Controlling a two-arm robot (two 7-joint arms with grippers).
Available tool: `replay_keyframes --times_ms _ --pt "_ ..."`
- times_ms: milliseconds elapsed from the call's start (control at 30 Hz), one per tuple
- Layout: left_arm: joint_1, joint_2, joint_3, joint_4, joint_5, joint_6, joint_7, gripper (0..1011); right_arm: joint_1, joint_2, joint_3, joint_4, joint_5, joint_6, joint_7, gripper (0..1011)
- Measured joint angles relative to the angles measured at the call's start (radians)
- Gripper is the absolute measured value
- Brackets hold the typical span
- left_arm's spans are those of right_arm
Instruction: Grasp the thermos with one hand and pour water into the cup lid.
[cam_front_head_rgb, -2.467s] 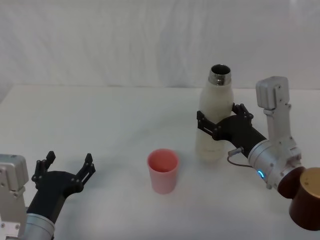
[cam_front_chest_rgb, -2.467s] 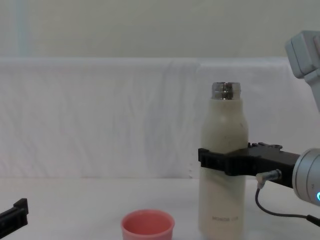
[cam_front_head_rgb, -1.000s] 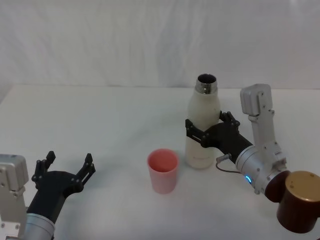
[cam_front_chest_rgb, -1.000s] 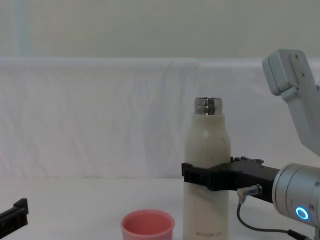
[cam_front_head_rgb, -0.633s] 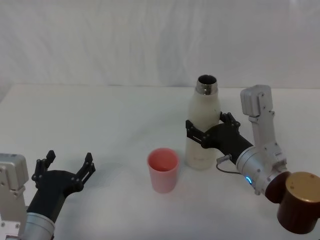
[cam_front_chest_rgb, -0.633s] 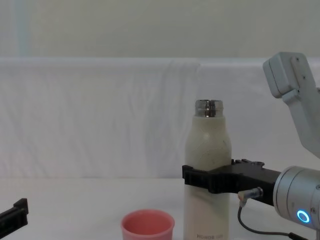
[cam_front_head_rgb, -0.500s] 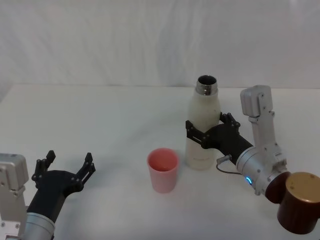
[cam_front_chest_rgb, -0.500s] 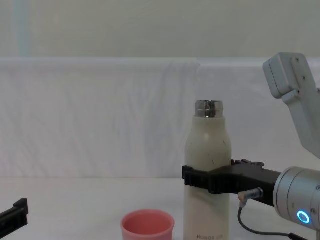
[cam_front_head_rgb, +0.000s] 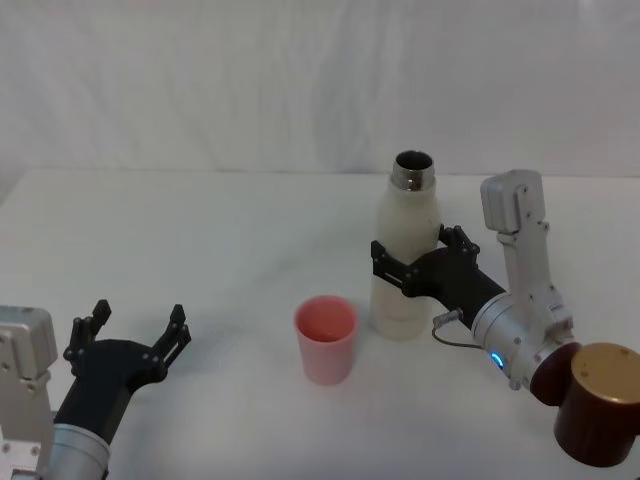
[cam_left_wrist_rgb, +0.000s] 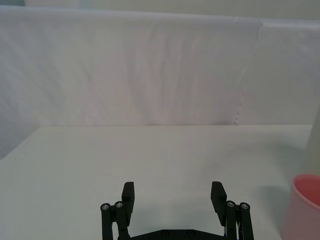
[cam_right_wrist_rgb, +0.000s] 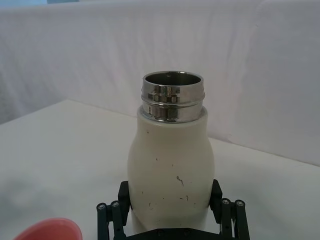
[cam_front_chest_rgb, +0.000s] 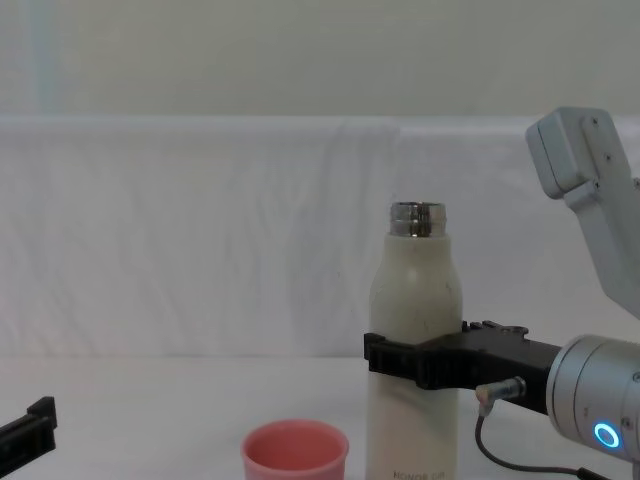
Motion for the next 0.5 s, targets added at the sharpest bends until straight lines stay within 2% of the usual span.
replay_keyframes --times_ms 267,333,500 --pt "0.000 0.000 0.000 0.000 0.000 0.000 0.000 1001 0.000 0.000 0.000 0.000 0.000 0.001 0.000 957" --pt "0.000 0.000 0.000 0.000 0.000 0.000 0.000 1001 -0.001 0.000 0.000 0.000 -0.001 0.004 0.000 996" --pt "0.000 0.000 0.000 0.000 0.000 0.000 0.000 1001 -0.001 -0.001 0.001 0.000 -0.001 0.004 0.000 1001"
